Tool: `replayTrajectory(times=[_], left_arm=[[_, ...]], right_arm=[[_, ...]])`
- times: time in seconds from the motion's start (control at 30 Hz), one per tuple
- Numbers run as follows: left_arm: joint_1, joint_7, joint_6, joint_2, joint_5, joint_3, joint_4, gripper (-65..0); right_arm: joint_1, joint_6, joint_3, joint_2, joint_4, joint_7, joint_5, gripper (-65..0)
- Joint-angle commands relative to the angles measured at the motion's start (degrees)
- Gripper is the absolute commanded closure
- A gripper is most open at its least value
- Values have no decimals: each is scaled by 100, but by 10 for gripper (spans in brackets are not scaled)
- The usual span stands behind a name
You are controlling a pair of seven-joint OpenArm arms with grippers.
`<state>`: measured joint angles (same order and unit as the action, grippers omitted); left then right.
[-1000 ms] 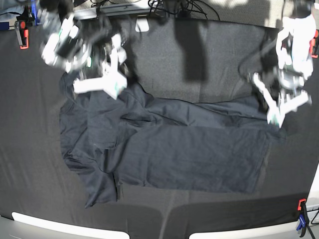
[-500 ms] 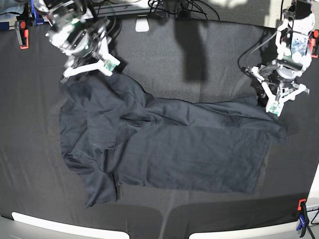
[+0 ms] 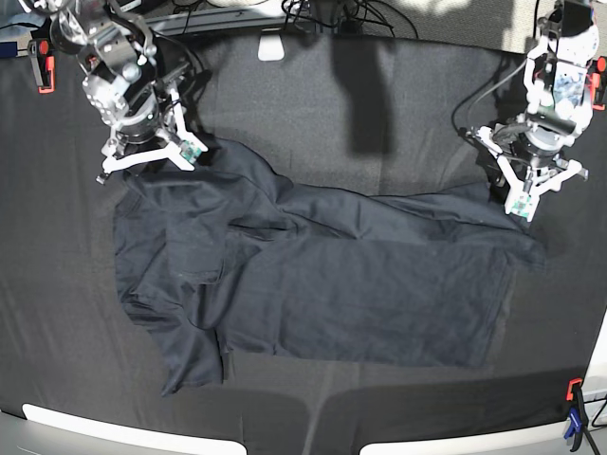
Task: Layout the t-shirt on the table in an organized manner, then fold the t-shirt properly
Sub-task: 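Lift the hem with both grippers and fold it toward the collar, then hold the folded hem with both grippers near the collar edge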
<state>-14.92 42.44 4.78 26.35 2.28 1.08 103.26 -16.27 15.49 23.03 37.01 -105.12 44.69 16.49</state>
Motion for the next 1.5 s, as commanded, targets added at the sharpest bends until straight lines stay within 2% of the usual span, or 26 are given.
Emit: replayTrajectory(times=[0.0, 0.07, 0.2, 0.37, 0.5, 0.63, 0.8, 1.07, 1.3, 1.47], left_arm=[[48, -90, -42, 63, -33, -37, 103, -233], [48, -90, -42, 63, -33, -37, 103, -233], [48, -90, -42, 63, -33, -37, 103, -233], [48, -87, -42, 63, -33, -37, 103, -233], [48, -87, -42, 63, -33, -37, 103, -233], [48, -87, -44, 63, -33, -37, 103, -233], [48, -87, -42, 63, -33, -37, 103, -233], [48, -90, -42, 63, -33, -37, 103, -233], [48, -90, -42, 63, -33, -37, 103, -233], [48, -92, -42, 63, -33, -37, 103, -233]], right_arm=[[-2, 155, 63, 61, -72, -13, -153, -269], [-7, 260, 280, 61, -72, -13, -190, -269], [7, 256, 614, 61, -70, -7, -155, -269], [7, 256, 994, 63, -76, 437, -229, -269], [7, 166, 1187, 63, -341, 439, -144, -269], [7, 33, 1189, 63, -824, 444, -144, -269], [-9, 31, 1189, 61, -1189, 442, -179, -269], [-9, 35, 1189, 61, -1123, 442, -369, -269], [-7, 33, 1189, 61, -483, 420, -348, -269], [-7, -369, 1189, 61, -382, 424, 155, -269]])
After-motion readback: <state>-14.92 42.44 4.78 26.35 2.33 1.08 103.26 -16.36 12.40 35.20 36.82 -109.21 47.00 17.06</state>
